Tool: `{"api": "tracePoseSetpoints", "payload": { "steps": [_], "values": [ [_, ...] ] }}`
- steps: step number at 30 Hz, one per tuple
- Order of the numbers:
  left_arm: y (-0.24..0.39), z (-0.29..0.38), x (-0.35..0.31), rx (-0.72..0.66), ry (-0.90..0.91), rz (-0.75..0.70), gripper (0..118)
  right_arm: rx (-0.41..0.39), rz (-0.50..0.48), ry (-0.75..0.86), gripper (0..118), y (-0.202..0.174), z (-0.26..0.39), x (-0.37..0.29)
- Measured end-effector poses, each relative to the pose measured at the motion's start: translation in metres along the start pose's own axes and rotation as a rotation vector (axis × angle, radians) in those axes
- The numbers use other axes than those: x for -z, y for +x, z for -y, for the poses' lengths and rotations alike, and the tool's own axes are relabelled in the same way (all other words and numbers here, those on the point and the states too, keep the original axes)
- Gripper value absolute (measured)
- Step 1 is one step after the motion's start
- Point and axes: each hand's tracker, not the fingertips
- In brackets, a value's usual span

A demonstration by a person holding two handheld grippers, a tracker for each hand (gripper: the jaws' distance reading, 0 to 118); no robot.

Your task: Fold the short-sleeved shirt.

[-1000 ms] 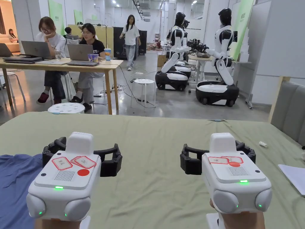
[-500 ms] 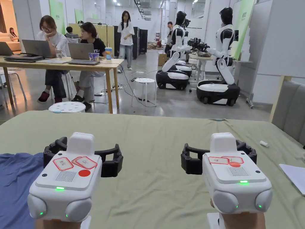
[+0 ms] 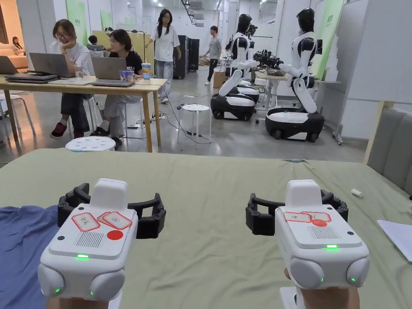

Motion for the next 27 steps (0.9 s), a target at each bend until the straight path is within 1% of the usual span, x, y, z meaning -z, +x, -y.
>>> {"api": "tracePoseSetpoints", "payload": {
  "steps": [5,10,11,12,13,14,15,16,17,18,19,21,23,25,26,27],
  "values": [
    [0.003,0.001,0.0,0.003,0.004,0.017,118,-0.038,0.013,-0.013,118,-0.004,0.0,-0.001],
    [0.005,0.002,-0.001,0.009,0.019,0.018,118,-0.059,0.028,-0.009,118,-0.005,0.001,-0.003],
    [0.004,0.001,-0.001,0.001,0.017,0.023,117,-0.061,0.032,-0.01,116,-0.005,0.001,-0.003],
    [0.003,0.001,-0.001,-0.012,0.01,0.038,110,-0.06,0.032,-0.01,96,-0.004,0.001,-0.004],
    [0.003,0.001,-0.002,-0.025,0.014,0.045,92,-0.046,0.017,-0.009,63,-0.002,0.0,-0.007],
    [0.003,0.001,-0.002,-0.029,0.018,0.048,63,-0.039,0.023,-0.006,18,-0.001,0.001,-0.006],
    [0.003,0.001,-0.002,-0.029,0.017,0.05,0,-0.041,0.051,-0.001,0,-0.001,0.001,-0.005],
    [0.005,0.002,0.0,-0.024,0.01,0.044,0,-0.073,0.144,0.018,0,-0.004,0.001,-0.006],
    [0.008,0.004,-0.001,-0.01,0.011,-0.008,0,-0.053,0.083,0.016,0,-0.006,0.001,-0.005],
    [0.009,0.005,-0.003,-0.026,0.007,0.058,0,-0.029,0.046,0.014,0,-0.004,-0.001,-0.007],
    [0.009,0.007,-0.003,-0.032,-0.009,0.094,0,-0.025,0.043,0.01,0,-0.004,-0.002,-0.006],
    [0.012,0.009,-0.004,-0.023,-0.005,0.058,0,-0.041,0.074,0.016,0,-0.011,-0.002,-0.004],
    [0.01,0.011,-0.006,-0.024,-0.003,0.055,0,-0.021,0.05,0.008,0,-0.008,-0.005,-0.008],
    [0.004,0.01,-0.007,-0.029,-0.009,0.05,0,-0.027,0.044,0.004,0,-0.017,-0.006,-0.006],
    [0.0,0.011,-0.009,-0.033,-0.007,0.034,0,-0.034,0.038,0.003,0,-0.015,-0.002,-0.004],
    [-0.006,0.012,-0.011,-0.037,-0.006,0.015,0,-0.038,0.021,0.001,0,-0.021,-0.003,-0.002]
  ]
}}
